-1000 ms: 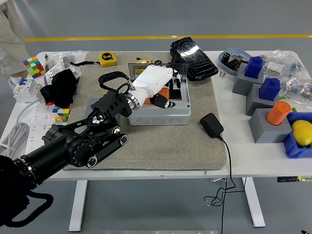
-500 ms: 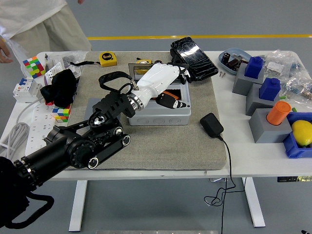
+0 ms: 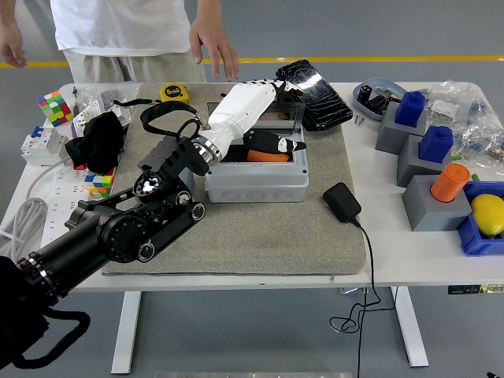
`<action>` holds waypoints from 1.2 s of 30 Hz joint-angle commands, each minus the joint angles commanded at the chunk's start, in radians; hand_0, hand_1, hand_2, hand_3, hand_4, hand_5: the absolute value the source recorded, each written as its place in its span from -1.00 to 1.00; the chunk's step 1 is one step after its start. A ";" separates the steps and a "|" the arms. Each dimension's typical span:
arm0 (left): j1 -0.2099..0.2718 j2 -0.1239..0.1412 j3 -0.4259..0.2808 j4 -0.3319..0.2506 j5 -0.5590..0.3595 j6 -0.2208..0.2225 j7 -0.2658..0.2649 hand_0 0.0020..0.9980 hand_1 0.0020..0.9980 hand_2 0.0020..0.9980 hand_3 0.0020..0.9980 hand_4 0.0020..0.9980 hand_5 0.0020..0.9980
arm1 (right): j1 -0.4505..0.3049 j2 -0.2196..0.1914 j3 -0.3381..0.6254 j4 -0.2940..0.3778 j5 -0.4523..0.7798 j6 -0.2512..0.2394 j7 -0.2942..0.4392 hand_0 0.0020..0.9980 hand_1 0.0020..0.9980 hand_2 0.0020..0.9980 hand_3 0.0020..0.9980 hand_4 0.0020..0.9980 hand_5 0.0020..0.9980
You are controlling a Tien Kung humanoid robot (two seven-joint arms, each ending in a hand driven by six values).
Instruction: Fetch the battery,place it into the box,close the lid of the box
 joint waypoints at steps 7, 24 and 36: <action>-0.001 0.000 -0.017 0.027 0.028 -0.040 0.064 0.88 0.89 0.91 0.86 1.00 0.17 | 0.001 0.000 -0.002 0.000 0.002 0.000 0.000 0.11 0.17 0.16 0.09 0.86 -0.05; 0.025 0.000 0.039 -0.053 0.041 -0.108 0.155 0.49 0.34 0.30 0.48 1.00 0.24 | -0.003 -0.002 0.000 0.000 -0.002 0.000 0.000 0.10 0.17 0.16 0.09 0.86 -0.05; 0.094 0.053 0.053 -0.177 0.017 -0.149 0.219 0.40 0.22 0.21 0.42 1.00 0.24 | -0.003 -0.002 0.014 -0.001 -0.003 -0.001 0.002 0.11 0.17 0.16 0.09 0.86 -0.04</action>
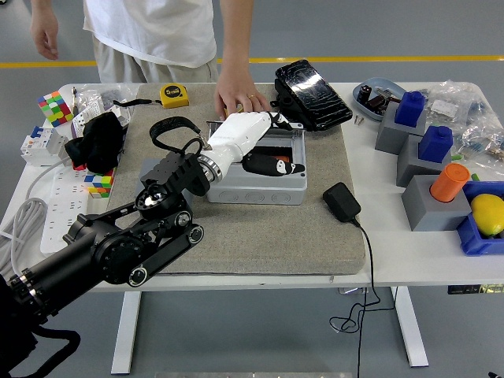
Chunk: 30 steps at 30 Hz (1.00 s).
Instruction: Fetch the battery,place it into the box,close the lid of the box
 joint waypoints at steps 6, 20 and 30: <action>0.035 0.037 0.013 -0.029 -0.028 -0.007 0.008 0.39 0.20 0.21 0.41 1.00 0.23 | -0.001 -0.001 0.001 0.000 0.003 0.000 0.001 0.10 0.17 0.16 0.09 0.86 -0.04; 0.194 0.090 -0.191 -0.228 -0.079 0.063 -0.095 0.32 0.23 0.23 0.41 1.00 0.20 | -0.001 0.001 0.013 0.002 -0.013 -0.001 0.000 0.10 0.17 0.16 0.09 0.86 -0.04; 0.323 0.064 -0.395 -0.235 -0.350 0.120 -0.227 0.28 0.25 0.25 0.40 1.00 0.16 | -0.002 0.003 0.011 0.001 -0.012 -0.001 -0.001 0.11 0.17 0.16 0.09 0.86 -0.04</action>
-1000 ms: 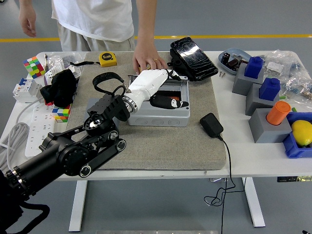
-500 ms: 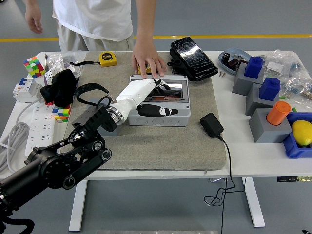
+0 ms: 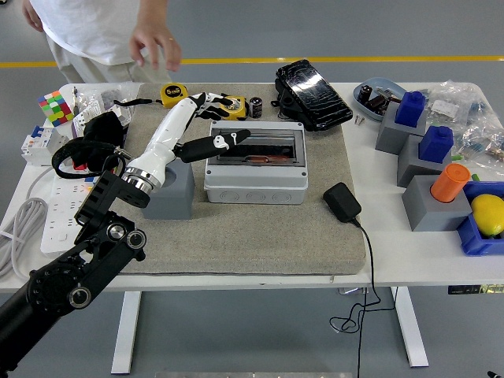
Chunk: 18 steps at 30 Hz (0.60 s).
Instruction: Fetch the battery,place it into the box,close the lid of the box
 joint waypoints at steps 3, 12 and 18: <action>0.035 -0.011 -0.072 0.006 -0.090 -0.018 -0.025 0.27 0.25 0.26 0.40 1.00 0.17 | -0.002 0.001 -0.001 -0.001 0.004 -0.001 -0.001 0.11 0.18 0.16 0.09 0.86 -0.04; 0.104 -0.009 -0.192 0.031 -0.317 -0.064 -0.085 0.24 0.25 0.26 0.39 1.00 0.15 | -0.005 0.004 0.005 -0.003 -0.003 -0.003 -0.007 0.11 0.17 0.16 0.09 0.86 -0.04; 0.121 -0.002 -0.242 0.052 -0.384 -0.081 -0.115 0.24 0.26 0.27 0.39 1.00 0.14 | -0.001 0.002 0.013 -0.003 -0.008 -0.003 -0.007 0.11 0.18 0.16 0.09 0.86 -0.03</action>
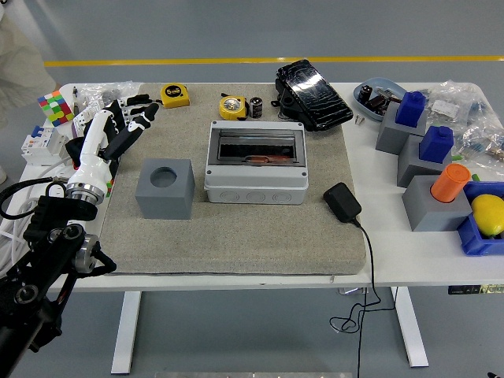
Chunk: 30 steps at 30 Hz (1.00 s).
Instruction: Fetch the battery,place it into the box,close the lid of the box
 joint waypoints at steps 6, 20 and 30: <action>0.015 0.001 -0.047 0.000 -0.052 -0.019 -0.013 0.20 0.27 0.28 0.38 1.00 0.15 | -0.001 -0.003 0.001 -0.001 0.000 0.001 -0.002 0.11 0.18 0.16 0.09 0.86 -0.04; 0.028 0.001 -0.090 0.004 -0.026 -0.028 0.024 -0.15 0.16 0.25 0.38 1.00 0.11 | -0.001 -0.006 0.010 -0.002 -0.001 -0.001 -0.004 0.11 0.18 0.16 0.09 0.85 -0.04; 0.015 0.017 -0.092 -0.003 -0.027 -0.036 0.020 -0.17 0.14 0.25 0.36 1.00 0.10 | 0.019 -0.009 -0.020 0.002 -0.001 0.002 -0.011 0.11 0.18 0.16 0.09 0.85 -0.03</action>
